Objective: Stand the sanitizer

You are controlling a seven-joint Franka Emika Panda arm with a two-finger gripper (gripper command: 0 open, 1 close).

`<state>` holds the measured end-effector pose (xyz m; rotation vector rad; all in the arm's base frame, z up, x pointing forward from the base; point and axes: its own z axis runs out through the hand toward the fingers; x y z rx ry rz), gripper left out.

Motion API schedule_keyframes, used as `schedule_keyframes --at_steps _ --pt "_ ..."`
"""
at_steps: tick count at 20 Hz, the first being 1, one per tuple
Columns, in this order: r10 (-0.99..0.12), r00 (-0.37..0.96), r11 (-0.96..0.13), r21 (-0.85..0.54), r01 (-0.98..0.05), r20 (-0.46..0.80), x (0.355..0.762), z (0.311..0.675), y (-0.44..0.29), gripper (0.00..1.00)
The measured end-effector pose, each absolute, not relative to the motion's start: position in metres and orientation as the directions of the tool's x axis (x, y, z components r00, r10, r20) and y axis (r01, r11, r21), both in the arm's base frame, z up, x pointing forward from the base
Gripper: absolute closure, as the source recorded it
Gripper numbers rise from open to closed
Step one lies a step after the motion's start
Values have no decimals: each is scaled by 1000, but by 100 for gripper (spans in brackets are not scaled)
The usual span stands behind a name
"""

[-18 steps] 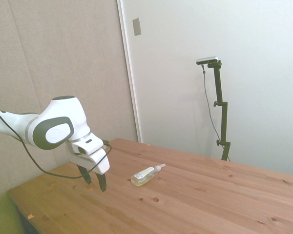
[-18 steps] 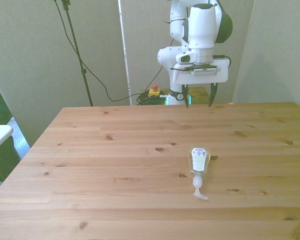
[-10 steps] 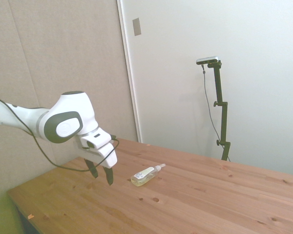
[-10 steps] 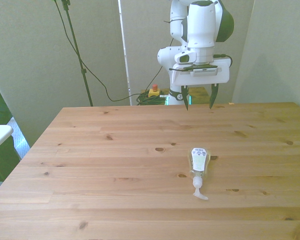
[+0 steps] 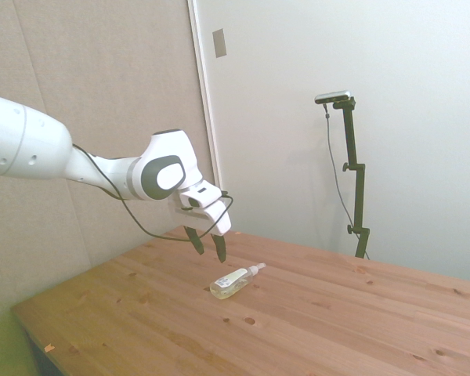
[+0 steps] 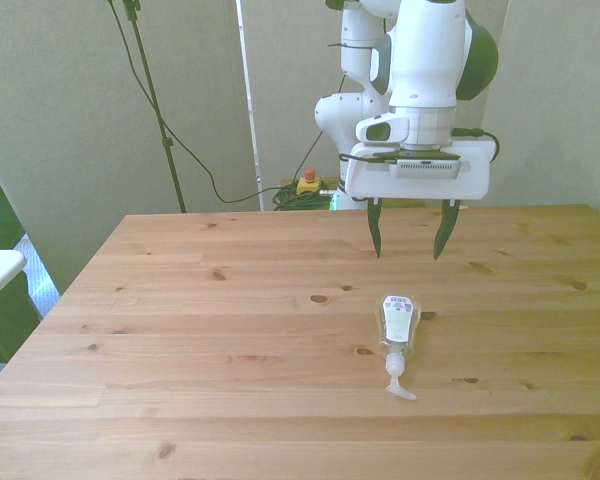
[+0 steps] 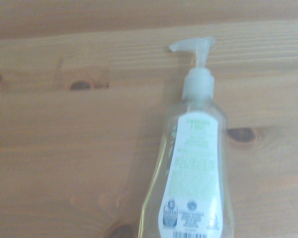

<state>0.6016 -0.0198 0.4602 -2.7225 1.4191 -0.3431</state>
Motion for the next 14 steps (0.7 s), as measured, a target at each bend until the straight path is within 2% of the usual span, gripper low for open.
schedule_keyframes --at_steps 6,14 --pt "-860 480 -507 -177 -843 175 657 438 -54 0" --pt "-861 485 -508 -191 -840 157 720 388 -42 0"
